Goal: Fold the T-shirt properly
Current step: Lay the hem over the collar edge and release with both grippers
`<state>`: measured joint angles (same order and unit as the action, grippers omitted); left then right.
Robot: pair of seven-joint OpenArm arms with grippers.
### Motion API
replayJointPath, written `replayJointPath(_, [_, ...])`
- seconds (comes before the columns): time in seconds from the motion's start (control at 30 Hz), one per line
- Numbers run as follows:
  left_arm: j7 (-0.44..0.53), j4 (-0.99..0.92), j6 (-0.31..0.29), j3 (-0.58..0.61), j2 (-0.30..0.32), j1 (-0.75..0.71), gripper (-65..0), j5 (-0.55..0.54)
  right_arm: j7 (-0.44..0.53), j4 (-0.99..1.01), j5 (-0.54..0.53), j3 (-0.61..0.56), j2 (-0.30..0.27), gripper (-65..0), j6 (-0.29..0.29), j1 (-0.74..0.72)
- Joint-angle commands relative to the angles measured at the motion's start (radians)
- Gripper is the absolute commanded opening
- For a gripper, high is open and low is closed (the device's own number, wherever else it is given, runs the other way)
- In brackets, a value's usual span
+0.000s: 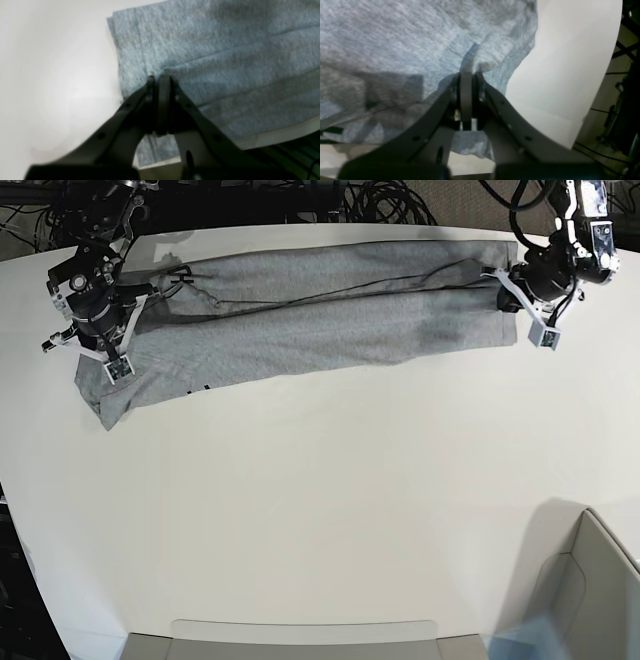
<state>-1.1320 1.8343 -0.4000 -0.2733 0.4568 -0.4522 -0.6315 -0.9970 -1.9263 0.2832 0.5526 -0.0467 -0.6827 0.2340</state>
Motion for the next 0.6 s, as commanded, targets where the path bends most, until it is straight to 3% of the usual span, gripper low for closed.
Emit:
replayJointPath(0.0, [0.007,0.015,0.002,-0.011,0.015,-0.003,-65.0,-0.001,0.008,-0.019,0.003,0.004,-0.012,-65.0,-0.015,0.003])
replayJointPath(0.23, [0.004,0.015,0.003,-0.010,0.015,-0.004,-63.8,-0.001,0.008,-0.012,0.003,0.001,-0.012,-65.0,-0.015,0.005])
replayJointPath(0.4, [0.004,0.021,0.003,-0.013,0.013,-0.004,-45.3,-0.001,0.010,-0.011,0.003,0.001,-0.012,-65.0,-0.015,0.001])
replayJointPath(0.57, [-0.004,0.069,-0.001,-0.074,0.004,-0.017,-39.4,-0.008,0.010,-0.009,0.004,-0.001,-0.012,-65.0,-0.015,0.000])
